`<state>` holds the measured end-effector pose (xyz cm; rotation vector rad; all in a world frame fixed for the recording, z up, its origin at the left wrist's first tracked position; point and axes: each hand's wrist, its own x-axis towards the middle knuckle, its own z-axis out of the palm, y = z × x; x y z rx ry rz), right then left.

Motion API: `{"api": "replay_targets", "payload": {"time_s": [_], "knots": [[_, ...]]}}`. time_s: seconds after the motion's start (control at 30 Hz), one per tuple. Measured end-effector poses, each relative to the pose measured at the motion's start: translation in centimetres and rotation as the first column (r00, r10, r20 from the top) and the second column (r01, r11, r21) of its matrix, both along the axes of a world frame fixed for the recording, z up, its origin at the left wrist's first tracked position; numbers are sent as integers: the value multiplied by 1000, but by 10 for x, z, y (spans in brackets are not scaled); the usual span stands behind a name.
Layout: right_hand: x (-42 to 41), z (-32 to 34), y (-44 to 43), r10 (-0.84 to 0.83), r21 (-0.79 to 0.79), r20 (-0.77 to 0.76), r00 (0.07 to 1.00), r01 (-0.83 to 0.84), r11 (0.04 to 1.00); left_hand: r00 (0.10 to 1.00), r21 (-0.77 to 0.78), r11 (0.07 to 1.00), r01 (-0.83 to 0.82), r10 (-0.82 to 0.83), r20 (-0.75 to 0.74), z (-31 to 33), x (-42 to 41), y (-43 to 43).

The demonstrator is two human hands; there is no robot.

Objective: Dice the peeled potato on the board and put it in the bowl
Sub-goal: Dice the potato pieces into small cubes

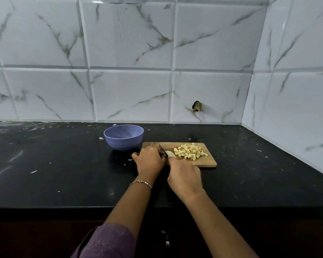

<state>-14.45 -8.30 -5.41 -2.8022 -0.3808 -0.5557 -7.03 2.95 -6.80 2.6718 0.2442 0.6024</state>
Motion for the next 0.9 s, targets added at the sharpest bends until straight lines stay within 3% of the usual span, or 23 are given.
{"api": "replay_targets", "payload": {"time_s": [0.2,0.5,0.67,0.77,0.9], "knots": [[5,-5,6,29,-57,40,999,-27,998,1000,8,1000,12,-12,-14,0,2,2],[9,-15,-9,-37,285,-17,999,41,958,1000,28,999,-17,16,18,-4,2,3],[23,-13,-28,57,624,-170,984,63,779,1000,7,1000,5,-5,30,-4,2,3],[31,-12,-40,49,679,-177,983,86,729,994,-45,994,101,-99,37,-5,5,1],[31,-15,-45,34,687,-127,991,64,724,969,52,969,240,-235,-81,0,8,-4]]}}
